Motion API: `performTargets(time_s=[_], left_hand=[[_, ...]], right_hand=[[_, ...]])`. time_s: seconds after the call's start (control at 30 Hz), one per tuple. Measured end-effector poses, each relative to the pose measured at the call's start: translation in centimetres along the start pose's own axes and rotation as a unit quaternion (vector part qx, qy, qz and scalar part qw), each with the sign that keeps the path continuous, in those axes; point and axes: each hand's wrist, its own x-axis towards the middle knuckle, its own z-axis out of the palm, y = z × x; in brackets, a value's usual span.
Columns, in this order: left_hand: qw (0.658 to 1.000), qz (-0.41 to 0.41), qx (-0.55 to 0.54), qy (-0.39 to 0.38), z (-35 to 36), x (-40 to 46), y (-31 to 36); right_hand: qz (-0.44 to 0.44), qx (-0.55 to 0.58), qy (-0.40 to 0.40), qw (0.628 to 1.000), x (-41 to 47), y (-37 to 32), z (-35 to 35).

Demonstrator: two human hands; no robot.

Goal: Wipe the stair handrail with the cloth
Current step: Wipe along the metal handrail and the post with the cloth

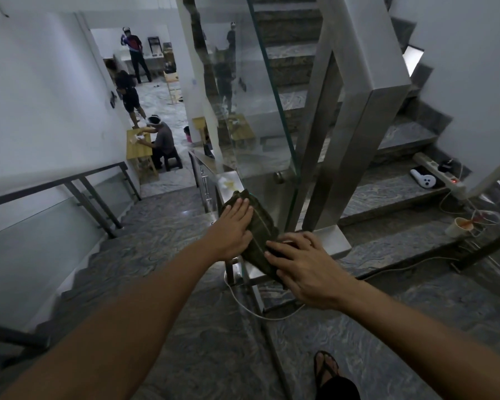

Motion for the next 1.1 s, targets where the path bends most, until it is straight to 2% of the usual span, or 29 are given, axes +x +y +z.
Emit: performTargets(time_s=[0.17, 0.3, 0.5, 0.77, 0.93, 1.1], left_hand=[[0.999, 0.041, 0.013, -0.022, -0.7, 1.0, -2.3], [0.997, 0.072, 0.036, -0.013, -0.8, 1.5, -3.4], [0.992, 0.111, 0.056, 0.006, -0.6, 2.4, -4.9], [0.988, 0.129, 0.078, 0.01, -1.3, 5.1, -7.0], [0.988, 0.132, 0.076, 0.016, -2.0, 7.2, -8.9], [0.99, 0.129, 0.054, 0.035, -2.3, 8.8, -10.3]], right_hand=[[-0.034, -0.008, -0.054, 0.998, 1.5, -0.4, 0.7], [-0.015, -0.067, -0.017, 0.997, 1.2, -1.8, 1.9], [0.051, -0.059, 0.015, 0.997, 2.1, -3.7, 2.7], [0.144, -0.019, 0.006, 0.989, 5.8, -5.1, 3.0], [0.147, 0.07, 0.005, 0.987, 8.7, -4.4, 2.8], [0.146, 0.077, 0.004, 0.986, 10.5, -3.5, 2.5]])
